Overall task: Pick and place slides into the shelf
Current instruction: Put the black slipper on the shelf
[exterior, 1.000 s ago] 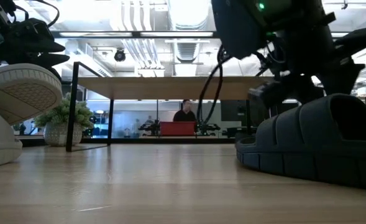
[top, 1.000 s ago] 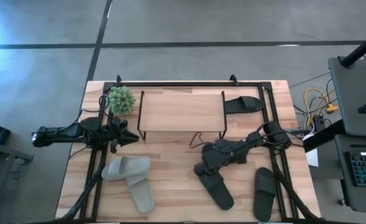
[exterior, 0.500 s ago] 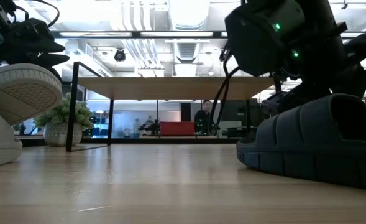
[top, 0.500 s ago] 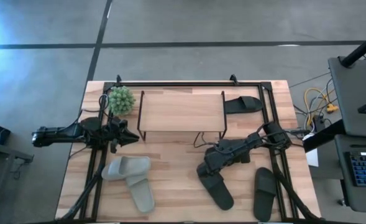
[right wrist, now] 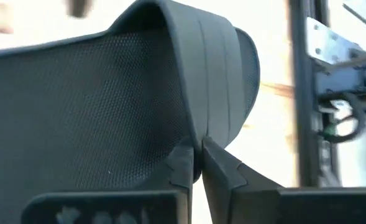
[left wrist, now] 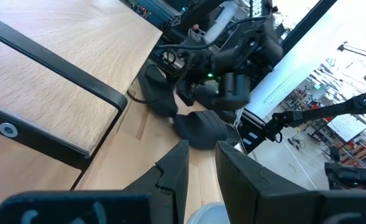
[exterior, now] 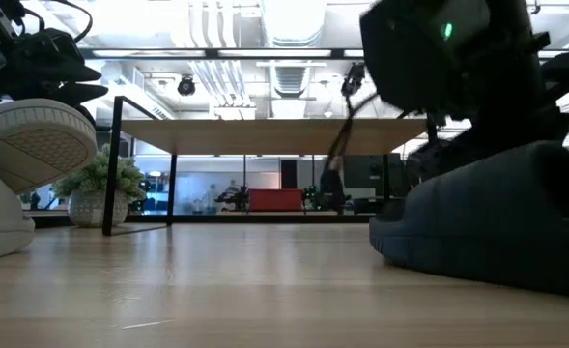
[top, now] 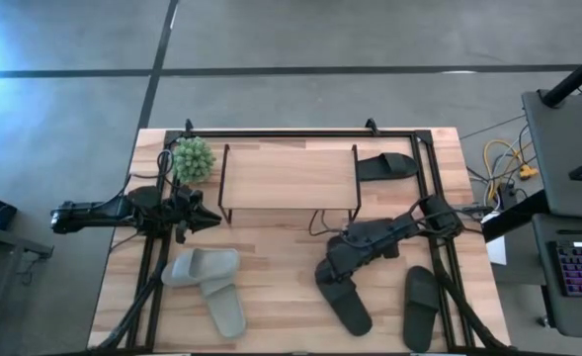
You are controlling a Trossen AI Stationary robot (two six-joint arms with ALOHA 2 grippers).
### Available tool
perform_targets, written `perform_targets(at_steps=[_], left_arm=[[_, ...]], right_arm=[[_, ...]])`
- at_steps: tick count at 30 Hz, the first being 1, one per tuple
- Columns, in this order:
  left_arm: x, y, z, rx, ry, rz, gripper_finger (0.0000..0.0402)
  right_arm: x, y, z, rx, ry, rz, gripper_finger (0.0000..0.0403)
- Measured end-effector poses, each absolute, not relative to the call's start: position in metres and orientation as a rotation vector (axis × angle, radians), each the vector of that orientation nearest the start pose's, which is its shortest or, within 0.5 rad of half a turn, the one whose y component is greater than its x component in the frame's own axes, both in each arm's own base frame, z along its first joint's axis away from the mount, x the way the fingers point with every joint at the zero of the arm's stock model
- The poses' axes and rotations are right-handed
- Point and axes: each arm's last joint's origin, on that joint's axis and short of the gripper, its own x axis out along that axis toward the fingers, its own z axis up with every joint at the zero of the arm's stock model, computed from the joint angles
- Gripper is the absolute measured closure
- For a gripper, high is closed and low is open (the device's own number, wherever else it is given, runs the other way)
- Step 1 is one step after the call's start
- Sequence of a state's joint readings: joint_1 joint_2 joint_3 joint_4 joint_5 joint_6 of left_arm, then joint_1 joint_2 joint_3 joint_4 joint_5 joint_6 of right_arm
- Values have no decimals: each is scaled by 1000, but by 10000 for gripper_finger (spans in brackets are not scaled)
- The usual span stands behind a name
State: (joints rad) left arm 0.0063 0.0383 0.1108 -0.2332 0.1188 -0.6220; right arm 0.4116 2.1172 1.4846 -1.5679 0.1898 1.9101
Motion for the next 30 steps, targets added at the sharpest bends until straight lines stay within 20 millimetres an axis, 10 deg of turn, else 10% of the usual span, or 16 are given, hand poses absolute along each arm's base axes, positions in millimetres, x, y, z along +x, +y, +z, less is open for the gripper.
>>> perform_targets(at_steps=[13, 23, 30], left_arm=[[91, -3, 176, -630, 190, -59, 336], [91, -3, 176, -630, 190, -59, 336], [92, -3, 176, -630, 190, -59, 336]], right_arm=[[294, 168, 213, 624, 872, -1433, 394], [263, 187, 326, 740, 646, -811, 394], [252, 158, 395, 464, 285, -720, 394]])
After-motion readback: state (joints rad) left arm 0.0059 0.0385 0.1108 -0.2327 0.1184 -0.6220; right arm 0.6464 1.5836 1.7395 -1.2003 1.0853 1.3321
